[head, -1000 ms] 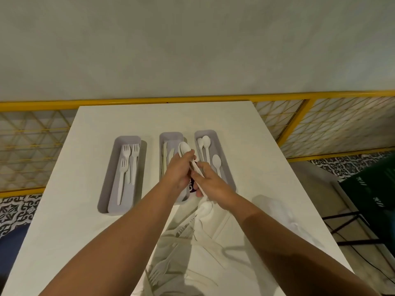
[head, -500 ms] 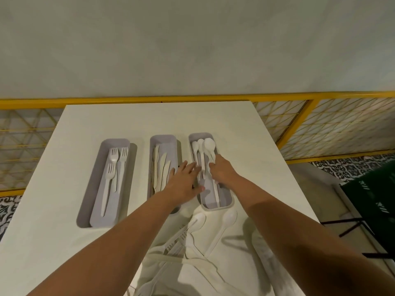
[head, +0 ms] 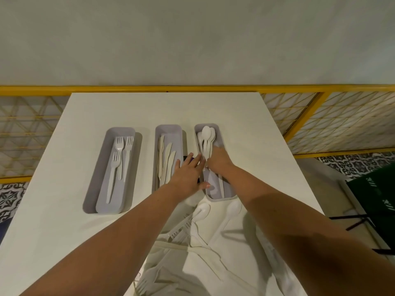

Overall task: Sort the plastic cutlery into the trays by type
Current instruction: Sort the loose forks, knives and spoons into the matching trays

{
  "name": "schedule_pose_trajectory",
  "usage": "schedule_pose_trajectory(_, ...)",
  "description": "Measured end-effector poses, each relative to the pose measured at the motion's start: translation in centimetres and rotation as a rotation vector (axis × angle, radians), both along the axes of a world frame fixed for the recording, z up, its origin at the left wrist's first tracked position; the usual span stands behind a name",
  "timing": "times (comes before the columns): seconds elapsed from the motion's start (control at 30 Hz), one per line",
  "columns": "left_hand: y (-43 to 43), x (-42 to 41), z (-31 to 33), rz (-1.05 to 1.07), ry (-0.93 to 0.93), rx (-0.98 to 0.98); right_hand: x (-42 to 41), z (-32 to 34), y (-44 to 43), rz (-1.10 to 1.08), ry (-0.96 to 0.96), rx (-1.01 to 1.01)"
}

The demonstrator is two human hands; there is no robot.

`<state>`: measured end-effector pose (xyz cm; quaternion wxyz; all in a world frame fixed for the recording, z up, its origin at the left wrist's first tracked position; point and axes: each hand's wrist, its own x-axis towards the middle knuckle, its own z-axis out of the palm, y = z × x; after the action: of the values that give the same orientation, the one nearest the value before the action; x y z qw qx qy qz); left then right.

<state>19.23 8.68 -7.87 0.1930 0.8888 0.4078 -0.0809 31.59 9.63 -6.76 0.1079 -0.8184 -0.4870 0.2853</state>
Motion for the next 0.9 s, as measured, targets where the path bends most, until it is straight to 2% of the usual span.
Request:
schedule_pose_trajectory(0.3, -1.9, -2.0, 1.6, 0.056, -0.419, 0.193, -1.2, 4.1, -3.7, 0.187, -0.016, 0.101)
schedule_pose_trajectory(0.47, -4.5, -5.4, 2.4, 0.075, -0.555, 0.151, -3.3, 5.0, -7.1, 0.292, 0.013, 0.106)
schedule_pose_trajectory(0.67, -8.3, -8.9, 1.2, 0.028, -0.419, 0.014, -5.0, 3.2, -12.2, 0.482, 0.150, -0.092)
schedule_pose_trajectory(0.77, -10.1, -9.9, 0.1, 0.004, -0.339, -0.041, -5.4, 2.3, -14.4, 0.550, 0.136, -0.174)
schedule_pose_trajectory(0.9, -11.6, -10.3, -1.1, -0.006, -0.245, -0.062, -5.8, 1.1, -16.2, 0.590, 0.128, -0.189)
